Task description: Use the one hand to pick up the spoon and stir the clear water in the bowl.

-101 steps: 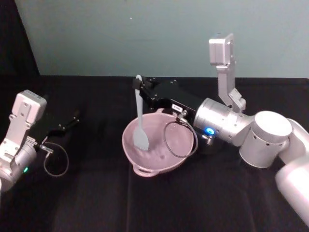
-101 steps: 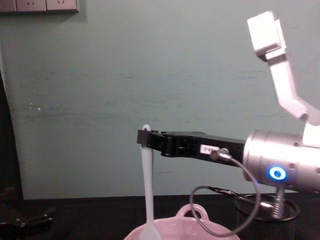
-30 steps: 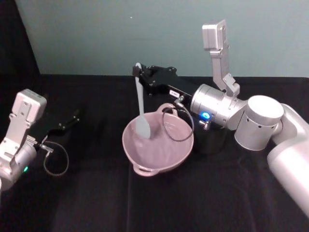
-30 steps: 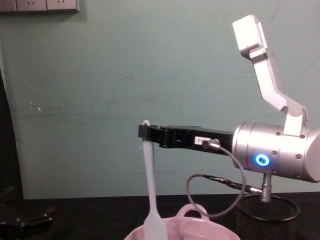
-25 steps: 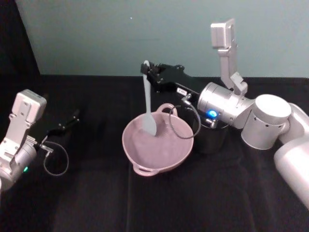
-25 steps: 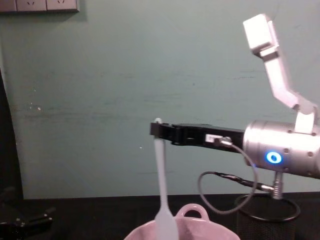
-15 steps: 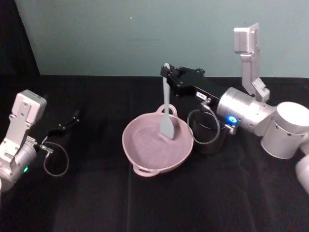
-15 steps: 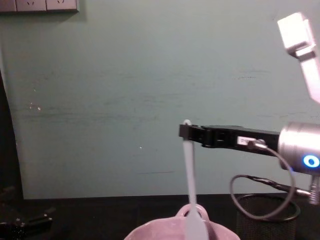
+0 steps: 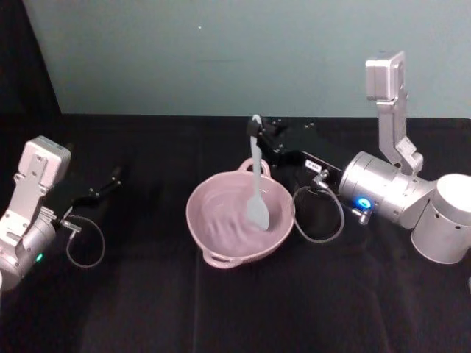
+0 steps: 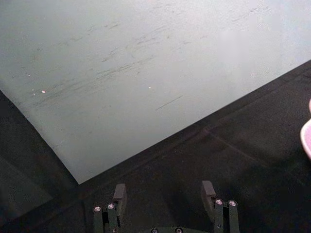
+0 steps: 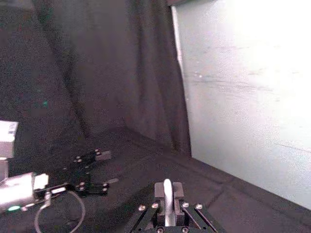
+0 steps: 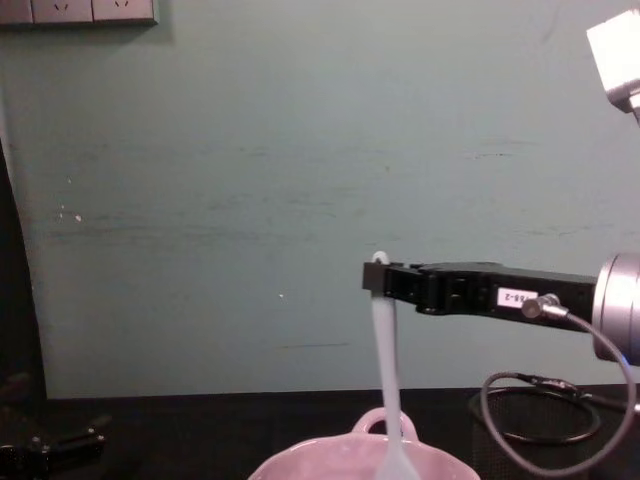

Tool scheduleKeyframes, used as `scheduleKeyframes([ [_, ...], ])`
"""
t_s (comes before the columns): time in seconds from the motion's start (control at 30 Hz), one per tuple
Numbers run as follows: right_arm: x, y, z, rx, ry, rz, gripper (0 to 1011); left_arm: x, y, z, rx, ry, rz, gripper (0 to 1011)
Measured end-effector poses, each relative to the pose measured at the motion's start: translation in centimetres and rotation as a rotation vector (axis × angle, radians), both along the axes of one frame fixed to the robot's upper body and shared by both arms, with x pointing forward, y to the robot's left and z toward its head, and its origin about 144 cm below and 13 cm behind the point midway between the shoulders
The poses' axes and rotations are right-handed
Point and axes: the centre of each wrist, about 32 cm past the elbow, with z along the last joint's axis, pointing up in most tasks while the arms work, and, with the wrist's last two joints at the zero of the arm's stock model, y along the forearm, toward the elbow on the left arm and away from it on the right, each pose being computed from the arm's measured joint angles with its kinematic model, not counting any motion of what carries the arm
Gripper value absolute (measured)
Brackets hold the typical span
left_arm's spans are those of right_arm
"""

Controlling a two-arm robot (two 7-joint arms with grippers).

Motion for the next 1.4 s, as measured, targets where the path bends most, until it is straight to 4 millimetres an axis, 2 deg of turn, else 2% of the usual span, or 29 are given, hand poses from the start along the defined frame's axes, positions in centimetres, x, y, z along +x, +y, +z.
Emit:
scheduleKeyframes([
  [0.2,-0.5,1.4,-0.1,0.004,0.003,0.046,109,0.0,0.0,0.0,0.0,0.0,0.0,1011],
  [0.4,0.1,2.9,-0.2,0.01,0.009,0.089,109,0.0,0.0,0.0,0.0,0.0,0.0,1011],
  [0.5,1.1,4.0,-0.4,0.017,0.012,0.107,109,0.0,0.0,0.0,0.0,0.0,0.0,1011],
  [0.73,3.2,5.0,-0.6,0.027,0.014,0.107,109,0.0,0.0,0.0,0.0,0.0,0.0,1011],
  [1.07,5.1,4.3,-0.4,0.021,0.02,0.07,109,0.0,0.0,0.0,0.0,0.0,0.0,1011],
  [1.2,5.2,3.3,-0.2,0.018,0.017,0.049,109,0.0,0.0,0.0,0.0,0.0,0.0,1011],
  [1.4,4.2,1.4,0.2,-0.006,0.04,-0.008,109,0.0,0.0,0.0,0.0,0.0,0.0,1011],
])
